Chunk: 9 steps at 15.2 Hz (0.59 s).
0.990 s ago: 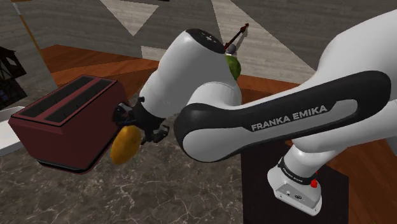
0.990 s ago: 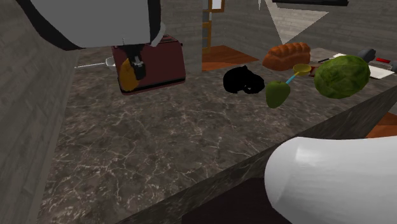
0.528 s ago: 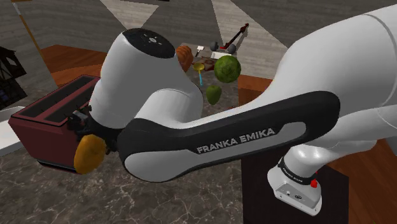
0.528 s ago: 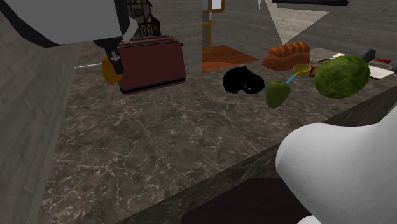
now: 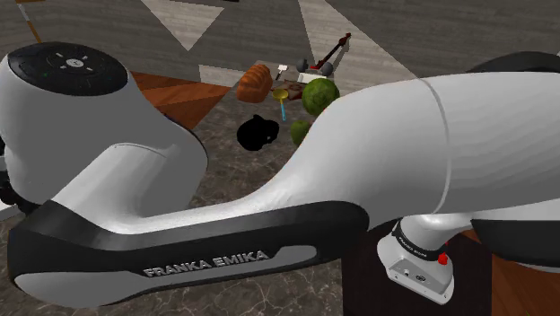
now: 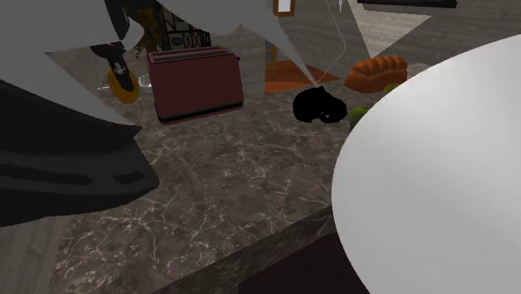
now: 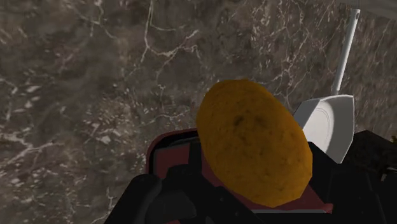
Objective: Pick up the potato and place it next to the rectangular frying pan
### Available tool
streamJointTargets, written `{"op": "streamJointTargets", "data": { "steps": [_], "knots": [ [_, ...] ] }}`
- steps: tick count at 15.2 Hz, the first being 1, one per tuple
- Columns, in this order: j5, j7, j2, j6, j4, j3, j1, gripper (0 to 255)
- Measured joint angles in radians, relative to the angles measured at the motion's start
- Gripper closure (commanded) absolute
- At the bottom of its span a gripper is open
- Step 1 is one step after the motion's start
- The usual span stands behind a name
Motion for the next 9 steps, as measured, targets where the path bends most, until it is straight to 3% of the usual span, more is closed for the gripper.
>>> {"op": "streamJointTargets", "data": {
  "steps": [5, 7, 9],
  "knots": [
    [0.019, 0.092, -0.184, -0.159, 0.399, 0.089, -0.218, 255],
    [0.025, 0.107, -0.219, -0.174, 0.457, 0.104, -0.250, 255],
    [0.030, 0.106, -0.228, -0.159, 0.450, 0.109, -0.250, 255]
  ]
}}
